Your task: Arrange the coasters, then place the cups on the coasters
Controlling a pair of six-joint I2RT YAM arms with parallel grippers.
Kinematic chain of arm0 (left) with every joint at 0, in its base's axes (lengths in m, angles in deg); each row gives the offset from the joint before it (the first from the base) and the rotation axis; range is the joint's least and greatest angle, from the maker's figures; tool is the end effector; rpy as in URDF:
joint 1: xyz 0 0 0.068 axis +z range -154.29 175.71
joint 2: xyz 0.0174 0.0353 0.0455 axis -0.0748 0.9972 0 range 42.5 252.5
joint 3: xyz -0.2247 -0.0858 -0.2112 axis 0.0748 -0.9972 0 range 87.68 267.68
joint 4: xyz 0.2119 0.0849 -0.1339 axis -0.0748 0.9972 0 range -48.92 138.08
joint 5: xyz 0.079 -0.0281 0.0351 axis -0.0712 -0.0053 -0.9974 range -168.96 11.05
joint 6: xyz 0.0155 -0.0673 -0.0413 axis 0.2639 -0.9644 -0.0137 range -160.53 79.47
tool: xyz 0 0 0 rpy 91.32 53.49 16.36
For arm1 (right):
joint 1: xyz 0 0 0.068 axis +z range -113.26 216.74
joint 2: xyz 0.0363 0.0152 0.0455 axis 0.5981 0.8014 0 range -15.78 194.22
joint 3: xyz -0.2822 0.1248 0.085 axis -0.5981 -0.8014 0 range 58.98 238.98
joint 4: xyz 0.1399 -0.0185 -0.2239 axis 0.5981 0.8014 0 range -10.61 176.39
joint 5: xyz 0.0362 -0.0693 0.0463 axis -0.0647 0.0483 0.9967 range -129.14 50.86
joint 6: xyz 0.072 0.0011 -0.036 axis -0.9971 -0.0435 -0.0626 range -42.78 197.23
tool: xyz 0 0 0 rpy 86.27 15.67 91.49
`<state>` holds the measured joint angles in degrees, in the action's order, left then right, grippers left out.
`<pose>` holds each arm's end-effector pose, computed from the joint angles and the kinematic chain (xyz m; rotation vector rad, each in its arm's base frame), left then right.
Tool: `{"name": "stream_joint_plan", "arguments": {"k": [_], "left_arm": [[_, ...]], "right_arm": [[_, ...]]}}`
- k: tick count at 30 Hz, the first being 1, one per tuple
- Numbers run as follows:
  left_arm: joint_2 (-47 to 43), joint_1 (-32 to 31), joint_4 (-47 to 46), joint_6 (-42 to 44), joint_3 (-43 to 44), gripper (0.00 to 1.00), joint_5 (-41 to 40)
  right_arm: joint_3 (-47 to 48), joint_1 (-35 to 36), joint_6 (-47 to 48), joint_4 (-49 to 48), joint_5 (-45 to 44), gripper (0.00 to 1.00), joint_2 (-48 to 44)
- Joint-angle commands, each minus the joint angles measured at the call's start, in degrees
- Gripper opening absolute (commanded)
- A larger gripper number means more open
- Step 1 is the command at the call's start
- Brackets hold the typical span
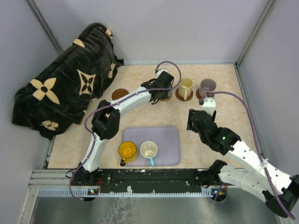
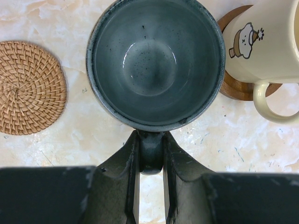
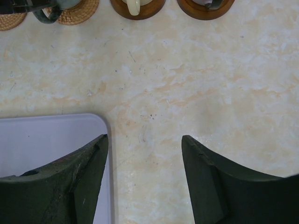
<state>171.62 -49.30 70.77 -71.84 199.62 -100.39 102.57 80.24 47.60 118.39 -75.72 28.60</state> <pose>0.4190 -0.3831 0.2388 0.1044 2.3256 -0.2217 0.1341 0.0702 0.3056 0.0686 2.1096 0.0286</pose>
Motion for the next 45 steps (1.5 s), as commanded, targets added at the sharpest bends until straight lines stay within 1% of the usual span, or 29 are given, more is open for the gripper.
{"name": "stream_joint_plan", "arguments": {"k": [1,7,19,25,26,28,31,33,34,36,45], "left_arm": [[-0.53,-0.16,-3.24,-0.48,1.55,0.00,-1.07],[-0.59,-0.16,-2.80,-0.94,0.83,0.00,-0.72],[-1.58,-0.11,-4.05,-1.32,-4.22,0.00,-1.25],[-1.59,-0.14,-4.97,-0.89,-3.84,0.01,-0.85],[-1.57,-0.16,-4.79,-0.86,-3.70,0.07,-0.81],[-1.72,-0.14,-4.73,-0.86,-3.49,0.25,-0.73],[-2.01,-0.16,-4.48,-0.90,-3.48,0.34,-0.68],[-2.07,-0.16,-4.23,-0.90,-3.43,0.43,-0.58],[-2.11,-0.16,-4.14,-0.87,-3.43,0.46,-0.60],[-2.21,-0.10,-3.92,-0.94,-3.56,0.49,-0.70],[-3.86,-0.16,-3.34,-0.69,-3.68,0.55,-1.43]], "right_arm": [[0.79,0.24,0.25,-1.30,-1.13,0.65,-0.40],[0.79,0.32,0.18,-1.25,-1.28,0.65,-0.49],[0.81,0.21,0.17,-1.21,-1.20,0.65,-0.71],[0.79,0.23,0.20,-1.12,-1.07,0.65,-0.83],[0.79,0.24,0.16,-1.12,-1.04,0.65,-0.87],[0.71,0.31,0.18,-1.21,-0.83,0.65,-0.96],[0.70,0.27,0.11,-1.25,-0.73,0.65,-0.96],[0.70,0.20,0.18,-1.30,-0.67,0.65,-0.96],[0.70,0.22,0.22,-1.30,-0.64,0.65,-1.04],[0.63,0.26,0.18,-1.38,-0.51,0.65,-1.05],[0.62,0.26,0.22,-1.65,-0.35,0.65,-1.09]]}}
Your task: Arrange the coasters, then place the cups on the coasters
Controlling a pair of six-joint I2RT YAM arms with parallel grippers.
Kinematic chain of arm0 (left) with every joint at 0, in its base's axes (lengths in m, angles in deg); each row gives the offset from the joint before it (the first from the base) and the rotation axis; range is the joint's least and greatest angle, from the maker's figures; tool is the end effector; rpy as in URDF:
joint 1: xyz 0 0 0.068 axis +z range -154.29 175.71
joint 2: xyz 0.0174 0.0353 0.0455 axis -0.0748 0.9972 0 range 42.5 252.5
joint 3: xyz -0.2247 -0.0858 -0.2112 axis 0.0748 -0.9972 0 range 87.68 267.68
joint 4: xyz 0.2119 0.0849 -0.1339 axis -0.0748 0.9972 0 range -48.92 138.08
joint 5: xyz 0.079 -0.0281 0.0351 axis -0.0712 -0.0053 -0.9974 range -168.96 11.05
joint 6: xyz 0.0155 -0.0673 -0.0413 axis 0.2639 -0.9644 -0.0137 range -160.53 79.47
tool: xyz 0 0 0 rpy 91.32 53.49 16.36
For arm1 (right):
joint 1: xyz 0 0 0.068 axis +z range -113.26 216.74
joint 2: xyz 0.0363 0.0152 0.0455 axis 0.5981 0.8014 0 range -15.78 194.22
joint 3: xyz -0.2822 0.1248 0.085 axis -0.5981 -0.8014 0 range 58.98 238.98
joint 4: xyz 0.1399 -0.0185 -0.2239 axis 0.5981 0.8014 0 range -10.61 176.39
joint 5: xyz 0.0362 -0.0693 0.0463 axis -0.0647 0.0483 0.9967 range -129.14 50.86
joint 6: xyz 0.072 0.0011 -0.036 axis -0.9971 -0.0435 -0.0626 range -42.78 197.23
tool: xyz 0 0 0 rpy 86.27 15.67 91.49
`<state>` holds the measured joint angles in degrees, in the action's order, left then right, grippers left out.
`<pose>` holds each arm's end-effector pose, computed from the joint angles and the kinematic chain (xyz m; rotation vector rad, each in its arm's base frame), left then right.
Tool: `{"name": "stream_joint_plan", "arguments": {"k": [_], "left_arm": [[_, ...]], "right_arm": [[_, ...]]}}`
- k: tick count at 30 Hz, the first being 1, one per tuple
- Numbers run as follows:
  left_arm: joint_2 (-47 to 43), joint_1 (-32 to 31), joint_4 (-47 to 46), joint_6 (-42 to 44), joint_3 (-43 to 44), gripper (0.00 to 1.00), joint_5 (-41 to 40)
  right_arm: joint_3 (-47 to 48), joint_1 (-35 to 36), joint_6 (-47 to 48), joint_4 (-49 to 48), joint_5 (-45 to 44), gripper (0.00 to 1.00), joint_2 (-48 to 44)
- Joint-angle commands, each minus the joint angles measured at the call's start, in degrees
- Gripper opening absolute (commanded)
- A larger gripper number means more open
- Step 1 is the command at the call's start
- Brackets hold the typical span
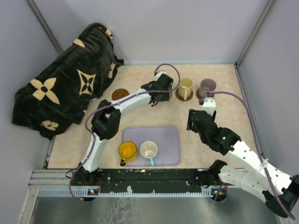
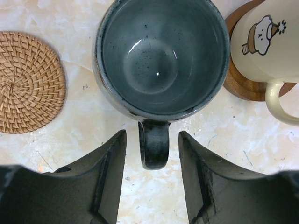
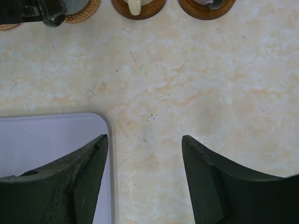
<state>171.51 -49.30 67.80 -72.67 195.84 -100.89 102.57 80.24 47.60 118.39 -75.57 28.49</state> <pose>0.4170 -0.3803 0.2219 0.0868 2.3327 -0.2111 0.1337 0.0701 0.3057 0.0680 2.1094 0.0324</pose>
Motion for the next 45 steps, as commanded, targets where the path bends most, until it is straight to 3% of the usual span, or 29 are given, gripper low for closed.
{"name": "stream_joint_plan", "arguments": {"k": [1,13,16,20,24,29,34,38,45], "left_arm": [[-4.19,-0.16,-0.35,0.22,-0.02,0.56,-1.18],[-18.51,-0.22,-4.62,3.00,-10.95,0.62,-2.98],[-23.55,-0.46,-4.62,3.71,-16.24,0.62,-2.54],[-31.75,-1.67,-3.95,4.30,-24.99,0.70,-3.34],[-41.97,-4.32,-1.76,3.43,-34.05,0.71,-6.12],[-53.82,-8.28,5.32,-2.35,-43.38,0.71,-8.69],[-62.66,-14.69,14.80,-10.78,-48.21,0.71,-11.09],[-65.29,-21.80,26.15,-22.52,-50.03,0.72,-11.88],[-65.21,-33.79,34.81,-35.92,-51.97,0.73,-11.00]], "right_arm": [[0.62,0.24,0.21,-1.65,-0.49,0.65,-1.02],[0.59,0.22,0.28,-1.91,0.47,0.66,-0.95],[0.66,0.26,0.31,-2.24,2.57,0.71,-0.73],[0.45,0.26,0.22,-2.82,6.59,0.72,-0.32],[0.22,0.44,-0.70,-2.88,11.41,0.72,-0.98],[-0.22,3.08,-2.24,-2.48,14.75,0.70,-2.08],[1.05,12.09,-5.17,-1.51,12.60,0.70,0.10],[2.28,19.53,-8.87,-1.53,10.14,0.70,3.53],[4.24,30.64,-14.99,-1.34,5.61,0.71,9.91]]}}
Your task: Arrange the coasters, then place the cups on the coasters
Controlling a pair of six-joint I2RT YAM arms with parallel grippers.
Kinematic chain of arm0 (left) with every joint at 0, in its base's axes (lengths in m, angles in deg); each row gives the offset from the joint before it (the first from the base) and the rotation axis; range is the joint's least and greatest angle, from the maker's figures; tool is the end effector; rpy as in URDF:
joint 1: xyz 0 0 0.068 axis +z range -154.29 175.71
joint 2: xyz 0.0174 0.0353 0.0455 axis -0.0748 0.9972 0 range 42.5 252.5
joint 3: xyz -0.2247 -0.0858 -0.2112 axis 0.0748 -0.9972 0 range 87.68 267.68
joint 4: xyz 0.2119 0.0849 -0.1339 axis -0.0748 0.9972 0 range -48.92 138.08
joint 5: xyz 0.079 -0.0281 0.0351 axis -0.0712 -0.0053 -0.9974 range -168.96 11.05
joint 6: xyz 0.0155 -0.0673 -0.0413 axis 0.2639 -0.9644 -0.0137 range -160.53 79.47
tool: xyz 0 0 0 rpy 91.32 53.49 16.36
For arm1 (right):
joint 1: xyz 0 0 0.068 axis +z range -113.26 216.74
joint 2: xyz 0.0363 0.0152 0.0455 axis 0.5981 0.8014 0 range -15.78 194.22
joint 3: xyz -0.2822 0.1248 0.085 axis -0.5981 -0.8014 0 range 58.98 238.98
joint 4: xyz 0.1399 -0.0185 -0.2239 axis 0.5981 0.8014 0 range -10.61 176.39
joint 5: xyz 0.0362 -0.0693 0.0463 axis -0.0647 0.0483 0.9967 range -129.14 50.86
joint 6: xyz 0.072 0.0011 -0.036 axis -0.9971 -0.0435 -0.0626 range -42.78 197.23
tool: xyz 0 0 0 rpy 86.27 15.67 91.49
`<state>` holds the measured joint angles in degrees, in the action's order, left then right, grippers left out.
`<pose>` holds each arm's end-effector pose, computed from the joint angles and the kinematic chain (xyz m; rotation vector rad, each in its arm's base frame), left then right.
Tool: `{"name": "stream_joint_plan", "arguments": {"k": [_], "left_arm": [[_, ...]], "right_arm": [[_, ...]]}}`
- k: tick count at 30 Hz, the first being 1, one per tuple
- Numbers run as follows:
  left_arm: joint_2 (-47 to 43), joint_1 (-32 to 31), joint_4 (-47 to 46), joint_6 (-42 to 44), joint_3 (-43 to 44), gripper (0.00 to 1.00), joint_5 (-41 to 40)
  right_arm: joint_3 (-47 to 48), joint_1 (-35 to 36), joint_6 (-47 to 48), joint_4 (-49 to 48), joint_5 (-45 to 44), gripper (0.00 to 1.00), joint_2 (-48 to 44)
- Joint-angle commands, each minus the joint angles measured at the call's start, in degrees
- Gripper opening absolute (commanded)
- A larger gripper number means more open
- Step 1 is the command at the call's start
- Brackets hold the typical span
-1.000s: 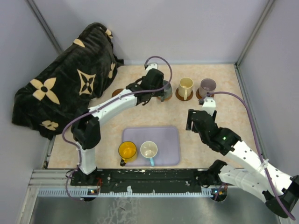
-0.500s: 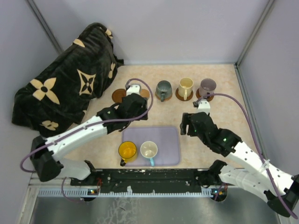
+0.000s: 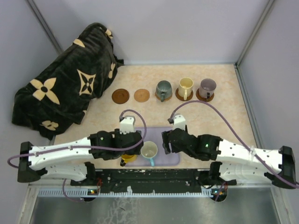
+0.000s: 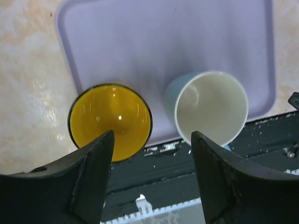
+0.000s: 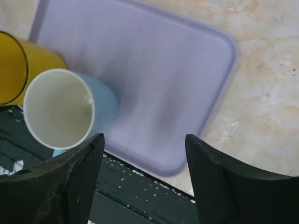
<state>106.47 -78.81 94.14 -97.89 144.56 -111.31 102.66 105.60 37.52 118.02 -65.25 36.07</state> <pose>0.0901 -0.1855 0.3082 0.1750 2.4084 -0.3016 0.0915 0.1520 0.2839 -0.3768 2.2920 0.4305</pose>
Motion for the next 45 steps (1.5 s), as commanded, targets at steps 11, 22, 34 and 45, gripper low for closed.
{"name": "stream_joint_plan", "arguments": {"k": [11,22,34,45], "left_arm": [[-10.55,-12.85,8.52,-16.24,-7.42,0.73,2.39],[-11.55,-14.42,12.55,-17.98,-8.58,0.73,0.90],[-12.84,-14.41,9.32,-19.06,-13.98,0.73,1.47],[-15.94,-14.42,2.68,-16.94,-19.33,0.72,0.14]], "right_arm": [[9.26,19.01,-12.71,-0.49,-11.42,0.71,13.14],[11.10,22.80,-17.60,-0.49,-9.09,0.70,21.12],[11.85,22.81,-19.08,-0.77,-8.80,0.67,27.67],[13.39,22.72,-20.99,0.46,-10.77,0.55,30.85]]}}
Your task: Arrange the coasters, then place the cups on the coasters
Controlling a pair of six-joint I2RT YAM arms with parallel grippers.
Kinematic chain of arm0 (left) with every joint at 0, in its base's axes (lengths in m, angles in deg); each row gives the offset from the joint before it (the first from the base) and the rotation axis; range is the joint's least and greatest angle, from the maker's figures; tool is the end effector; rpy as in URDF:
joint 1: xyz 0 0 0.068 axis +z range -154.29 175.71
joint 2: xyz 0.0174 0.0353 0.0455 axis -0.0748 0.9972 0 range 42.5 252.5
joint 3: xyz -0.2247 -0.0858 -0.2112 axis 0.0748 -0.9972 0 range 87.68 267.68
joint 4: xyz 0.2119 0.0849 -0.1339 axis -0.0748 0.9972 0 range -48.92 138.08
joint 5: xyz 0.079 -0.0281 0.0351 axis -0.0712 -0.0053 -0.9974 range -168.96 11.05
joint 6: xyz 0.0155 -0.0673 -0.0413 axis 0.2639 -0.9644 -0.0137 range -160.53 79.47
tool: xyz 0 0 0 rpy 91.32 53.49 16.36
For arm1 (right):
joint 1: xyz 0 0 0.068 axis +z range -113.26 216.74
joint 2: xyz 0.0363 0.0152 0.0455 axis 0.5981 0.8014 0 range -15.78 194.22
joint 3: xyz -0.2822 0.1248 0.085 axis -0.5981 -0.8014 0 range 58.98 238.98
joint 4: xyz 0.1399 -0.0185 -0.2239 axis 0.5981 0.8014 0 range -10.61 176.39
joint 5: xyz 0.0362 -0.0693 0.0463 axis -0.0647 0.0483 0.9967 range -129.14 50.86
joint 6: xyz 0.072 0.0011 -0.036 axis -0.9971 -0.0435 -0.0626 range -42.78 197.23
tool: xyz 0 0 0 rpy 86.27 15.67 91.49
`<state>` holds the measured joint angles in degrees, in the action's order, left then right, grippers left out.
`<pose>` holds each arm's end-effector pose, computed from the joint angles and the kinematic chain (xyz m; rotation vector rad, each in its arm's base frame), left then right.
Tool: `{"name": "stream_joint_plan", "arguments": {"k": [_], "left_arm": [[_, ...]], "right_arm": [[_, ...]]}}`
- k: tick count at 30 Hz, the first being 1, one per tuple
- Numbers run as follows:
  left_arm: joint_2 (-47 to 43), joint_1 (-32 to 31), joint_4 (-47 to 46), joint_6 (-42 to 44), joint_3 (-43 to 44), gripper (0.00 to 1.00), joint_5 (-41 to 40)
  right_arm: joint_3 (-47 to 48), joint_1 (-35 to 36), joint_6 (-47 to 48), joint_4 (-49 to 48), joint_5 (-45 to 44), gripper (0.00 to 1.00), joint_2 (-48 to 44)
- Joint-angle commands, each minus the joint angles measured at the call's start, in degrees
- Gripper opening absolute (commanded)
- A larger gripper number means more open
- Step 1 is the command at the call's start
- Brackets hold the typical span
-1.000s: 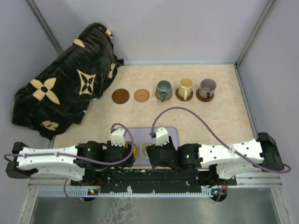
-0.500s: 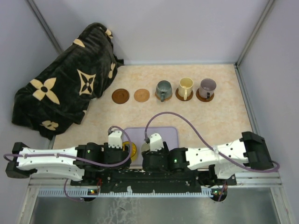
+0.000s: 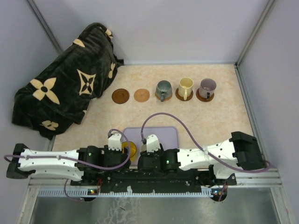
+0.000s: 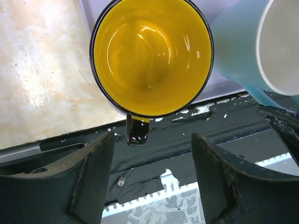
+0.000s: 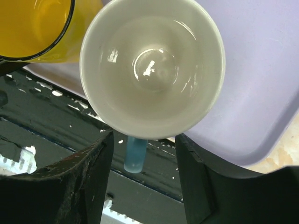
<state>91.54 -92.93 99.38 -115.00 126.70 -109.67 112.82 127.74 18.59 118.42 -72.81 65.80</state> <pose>0.0384 -0.1187 0.2412 0.1802 2.5314 -0.3781 0.0337 0.2746 0.2390 -0.5386 2.4042 0.2930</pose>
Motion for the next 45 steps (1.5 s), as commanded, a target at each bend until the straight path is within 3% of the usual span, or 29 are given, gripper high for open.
{"name": "stream_joint_plan", "arguments": {"k": [1,19,28,34,36,45], "left_arm": [[-1.11,-0.28,-2.57,0.13,-1.77,0.72,-1.84],[-0.46,-0.26,-8.91,0.27,-7.22,0.58,-5.74],[5.83,-0.20,-14.86,2.40,-7.84,0.30,-7.33],[8.38,-0.20,-17.18,2.25,-8.35,0.08,-8.61],[8.77,-0.14,-17.14,1.51,-8.23,0.00,-10.07],[17.70,-0.21,-18.90,8.21,1.14,0.00,-18.51]], "right_arm": [[3.42,0.51,-2.21,0.15,-3.22,0.54,1.45],[4.05,-0.56,-3.25,-0.28,-2.89,0.45,4.77],[4.39,-0.65,-3.77,0.53,-4.22,0.34,5.44],[3.43,-0.65,-5.08,1.16,-4.92,0.14,4.39],[3.04,-0.65,-5.53,1.59,-5.12,0.02,4.16],[3.69,-0.65,-6.72,6.17,-11.22,0.00,2.60]]}}
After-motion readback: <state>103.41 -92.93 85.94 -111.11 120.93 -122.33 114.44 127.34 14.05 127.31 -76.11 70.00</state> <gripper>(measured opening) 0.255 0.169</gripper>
